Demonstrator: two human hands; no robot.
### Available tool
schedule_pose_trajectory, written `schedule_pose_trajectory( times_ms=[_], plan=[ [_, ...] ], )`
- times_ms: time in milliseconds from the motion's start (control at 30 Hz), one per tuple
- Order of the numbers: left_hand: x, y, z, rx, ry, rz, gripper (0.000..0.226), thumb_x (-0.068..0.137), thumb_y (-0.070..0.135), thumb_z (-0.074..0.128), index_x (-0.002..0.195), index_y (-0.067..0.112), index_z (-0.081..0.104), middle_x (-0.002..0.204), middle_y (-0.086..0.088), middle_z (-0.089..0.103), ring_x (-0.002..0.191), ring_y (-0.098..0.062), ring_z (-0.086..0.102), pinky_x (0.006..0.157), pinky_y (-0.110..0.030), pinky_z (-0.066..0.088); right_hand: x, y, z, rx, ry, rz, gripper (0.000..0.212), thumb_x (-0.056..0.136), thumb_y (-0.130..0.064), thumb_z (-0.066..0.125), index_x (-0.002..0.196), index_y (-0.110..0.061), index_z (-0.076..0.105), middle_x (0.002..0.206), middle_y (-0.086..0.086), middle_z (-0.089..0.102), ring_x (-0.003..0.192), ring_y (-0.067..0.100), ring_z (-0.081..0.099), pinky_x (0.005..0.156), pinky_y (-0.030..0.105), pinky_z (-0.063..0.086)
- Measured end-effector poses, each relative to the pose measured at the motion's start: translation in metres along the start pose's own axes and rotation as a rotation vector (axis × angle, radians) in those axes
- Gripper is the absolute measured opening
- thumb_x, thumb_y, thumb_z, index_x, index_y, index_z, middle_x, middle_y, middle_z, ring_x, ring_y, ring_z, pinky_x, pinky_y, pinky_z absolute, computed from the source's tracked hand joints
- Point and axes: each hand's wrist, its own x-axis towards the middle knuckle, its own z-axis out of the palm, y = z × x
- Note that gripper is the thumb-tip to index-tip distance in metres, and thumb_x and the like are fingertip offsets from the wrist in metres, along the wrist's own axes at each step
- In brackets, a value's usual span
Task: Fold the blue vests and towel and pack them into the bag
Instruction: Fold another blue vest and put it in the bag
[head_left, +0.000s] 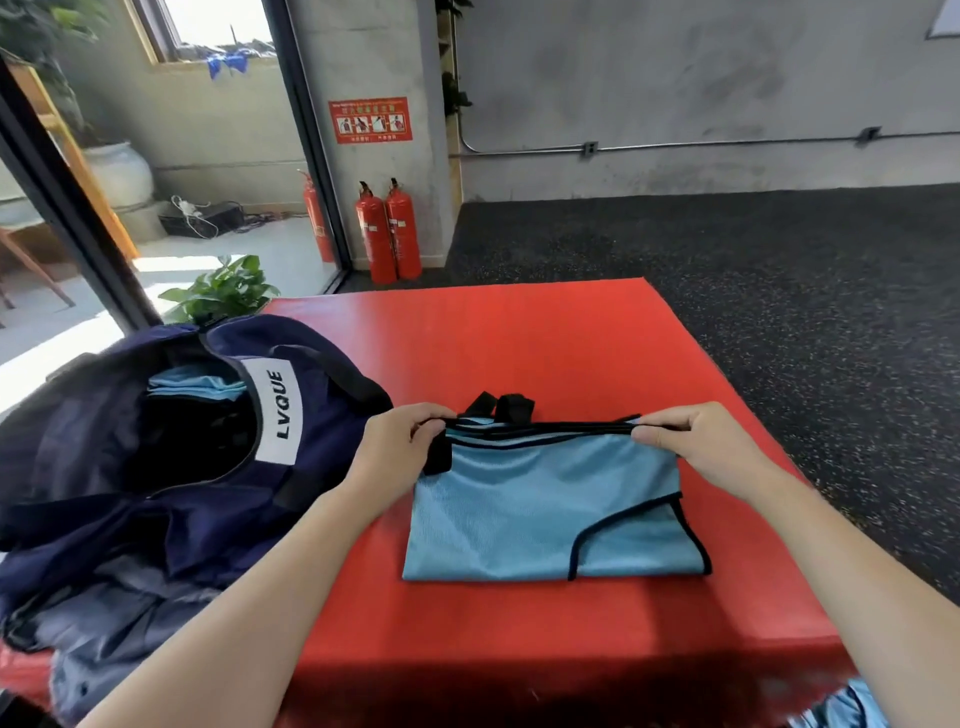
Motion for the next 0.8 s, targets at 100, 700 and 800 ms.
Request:
schedule_pose_trajectory(
  times_ms=[100,700,800],
  plan=[
    [0.02,-0.014,0.014,0.002,-0.001,-0.043,0.023,0.096,0.01,0.062,0.102,0.027,0.077,0.096,0.021,0.072,0.09,0.013,0.062,0.083,-0.005,0.042,0.024,0.009,0.002,-0.1,0.028,0.005,0.008,0.082,-0.033,0.081,0.082,-0.04,0.078,0.088,-0.027,0.074,0.093,-0.012,0.063,0.084,0.015,0.043],
    [0.028,-0.033,0.04,0.238,0.037,-0.273,0.046,0.093,0.062,0.045,0.118,0.027,0.062,0.099,0.011,0.068,0.089,-0.013,0.064,0.086,-0.041,0.054,0.043,-0.019,0.117,-0.567,-0.202,-0.233,0.026,0.096,-0.054,0.055,0.097,-0.031,0.067,0.095,-0.016,0.056,0.09,0.008,0.054,0.081,0.031,0.049],
    [0.019,-0.02,0.037,0.092,0.075,-0.257,0.041,0.098,0.05,0.052,0.125,0.021,0.061,0.099,0.012,0.067,0.09,-0.008,0.063,0.085,-0.034,0.054,0.042,-0.021,0.123,-0.57,-0.214,-0.239,0.027,0.097,-0.054,0.055,0.1,-0.031,0.067,0.099,-0.015,0.056,0.092,0.007,0.053,0.082,0.031,0.049]
  ],
)
